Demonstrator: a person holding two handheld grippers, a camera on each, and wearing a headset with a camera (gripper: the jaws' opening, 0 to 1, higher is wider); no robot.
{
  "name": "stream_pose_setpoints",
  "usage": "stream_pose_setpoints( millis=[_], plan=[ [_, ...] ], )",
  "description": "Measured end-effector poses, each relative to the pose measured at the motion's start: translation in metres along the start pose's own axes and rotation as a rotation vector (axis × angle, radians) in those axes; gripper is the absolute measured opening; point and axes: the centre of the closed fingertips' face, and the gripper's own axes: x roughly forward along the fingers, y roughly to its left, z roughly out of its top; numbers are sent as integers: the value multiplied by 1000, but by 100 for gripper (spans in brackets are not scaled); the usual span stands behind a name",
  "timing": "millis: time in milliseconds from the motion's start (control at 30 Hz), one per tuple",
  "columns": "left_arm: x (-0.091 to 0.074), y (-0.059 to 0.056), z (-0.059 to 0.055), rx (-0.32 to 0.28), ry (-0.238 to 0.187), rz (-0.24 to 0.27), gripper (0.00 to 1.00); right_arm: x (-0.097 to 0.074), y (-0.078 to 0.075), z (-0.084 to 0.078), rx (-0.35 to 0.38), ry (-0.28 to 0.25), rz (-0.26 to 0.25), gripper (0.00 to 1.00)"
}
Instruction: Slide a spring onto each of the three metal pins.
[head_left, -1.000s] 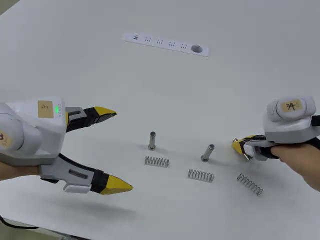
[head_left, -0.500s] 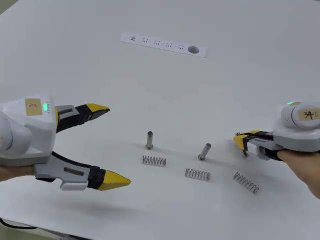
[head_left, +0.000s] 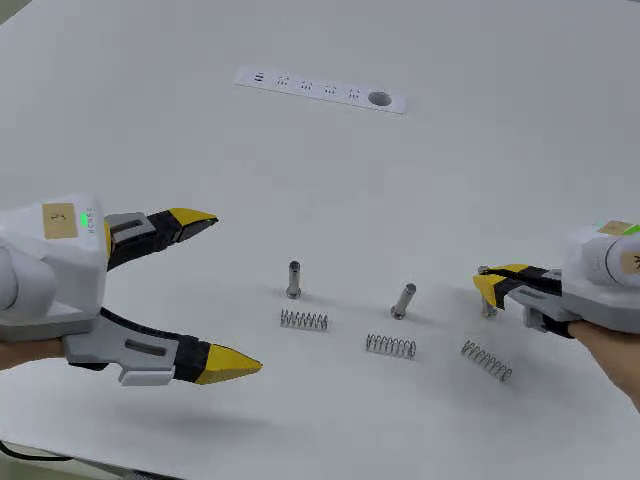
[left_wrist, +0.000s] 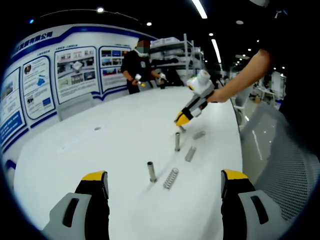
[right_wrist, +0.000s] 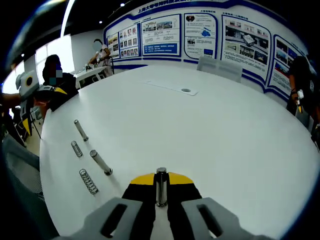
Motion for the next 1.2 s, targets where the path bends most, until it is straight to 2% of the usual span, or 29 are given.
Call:
stream_pose_setpoints(
  millis=[200,333,567,700,800,900,967,1000,1067,1167,1200],
  plan=[
    [1,-3,2,-1,-2,-11,95,-5,2,-1,-5,-27,2,7],
    [2,-2,10,-10,-36,-4,96,-8,5,-2,-11,-46,14,7],
    [4,-2,15,-7,-34,-10,98,-15,4,-6,-9,-80,-5,8],
    [5,-1,16,-22,-38,-3,98,-19,4,-6,-6,-127,-2,8],
    [5,-2,16,-28,-34,-2,97,-22,7,-1,29,-197,17,8],
    [5,-3,17,-28,-28,0,97,-21,7,1,50,-240,22,8],
    [5,-3,18,-28,-27,2,97,-19,6,-1,64,-252,23,8],
    [5,-3,18,-29,-28,3,97,-19,8,2,83,-277,36,8],
    [4,-2,19,-29,-25,6,97,-19,11,1,96,-292,48,8],
    [4,-1,19,-31,-20,11,97,-19,17,-4,74,-299,61,8],
    [4,-1,19,-33,-19,12,97,-20,18,-2,78,-315,55,8]
  ],
)
